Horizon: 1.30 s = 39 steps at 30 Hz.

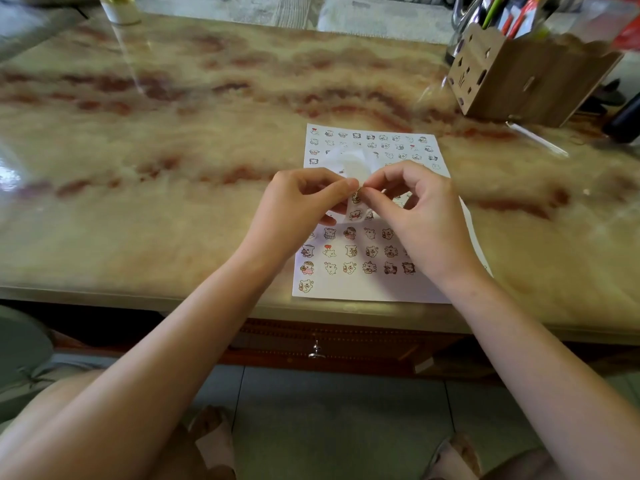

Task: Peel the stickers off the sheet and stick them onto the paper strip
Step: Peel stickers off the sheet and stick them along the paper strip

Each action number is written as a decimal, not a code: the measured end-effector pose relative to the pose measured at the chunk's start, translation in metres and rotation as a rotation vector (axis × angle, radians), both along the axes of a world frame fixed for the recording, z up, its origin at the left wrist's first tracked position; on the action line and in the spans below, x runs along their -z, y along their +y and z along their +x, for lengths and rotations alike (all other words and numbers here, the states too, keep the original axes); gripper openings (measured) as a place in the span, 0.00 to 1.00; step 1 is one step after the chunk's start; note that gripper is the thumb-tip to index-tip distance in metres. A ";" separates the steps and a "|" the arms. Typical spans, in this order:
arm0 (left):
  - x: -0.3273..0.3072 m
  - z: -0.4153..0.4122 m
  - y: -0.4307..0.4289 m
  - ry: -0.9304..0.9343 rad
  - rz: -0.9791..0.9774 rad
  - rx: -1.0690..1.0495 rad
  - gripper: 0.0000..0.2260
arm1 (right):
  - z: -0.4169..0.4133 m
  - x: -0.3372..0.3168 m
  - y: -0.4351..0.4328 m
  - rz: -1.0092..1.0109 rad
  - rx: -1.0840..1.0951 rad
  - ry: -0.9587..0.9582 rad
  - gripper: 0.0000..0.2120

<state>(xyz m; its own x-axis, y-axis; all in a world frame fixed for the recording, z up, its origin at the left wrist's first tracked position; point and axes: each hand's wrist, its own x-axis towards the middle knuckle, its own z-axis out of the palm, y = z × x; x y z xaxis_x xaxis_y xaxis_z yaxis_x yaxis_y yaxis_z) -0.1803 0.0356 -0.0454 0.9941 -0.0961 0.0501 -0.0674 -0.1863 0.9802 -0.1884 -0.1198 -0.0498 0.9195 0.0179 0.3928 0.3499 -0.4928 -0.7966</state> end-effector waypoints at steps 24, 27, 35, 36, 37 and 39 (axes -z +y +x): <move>0.010 0.008 0.005 0.075 0.052 -0.074 0.09 | -0.037 -0.018 0.006 0.113 -0.240 0.504 0.01; 0.012 0.008 0.004 0.082 0.072 -0.070 0.08 | -0.040 -0.015 0.009 0.080 -0.232 0.689 0.04; 0.014 0.010 0.003 0.088 0.096 -0.069 0.09 | -0.041 -0.012 0.012 0.061 -0.179 0.719 0.03; 0.014 0.010 0.002 0.088 0.099 -0.069 0.09 | -0.041 -0.011 0.013 0.043 -0.174 0.708 0.03; 0.014 0.010 0.002 0.088 0.100 -0.069 0.09 | -0.041 -0.010 0.014 0.026 -0.168 0.698 0.03; 0.014 0.010 0.002 0.086 0.102 -0.067 0.09 | -0.042 -0.009 0.015 0.009 -0.161 0.686 0.04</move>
<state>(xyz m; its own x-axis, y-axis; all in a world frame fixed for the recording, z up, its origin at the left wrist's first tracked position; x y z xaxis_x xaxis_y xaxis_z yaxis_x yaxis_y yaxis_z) -0.1704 0.0381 -0.0591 0.9987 -0.0293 -0.0425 0.0324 -0.2866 0.9575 -0.2302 -0.1050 -0.0411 0.9458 0.1745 -0.2738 -0.1644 -0.4695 -0.8675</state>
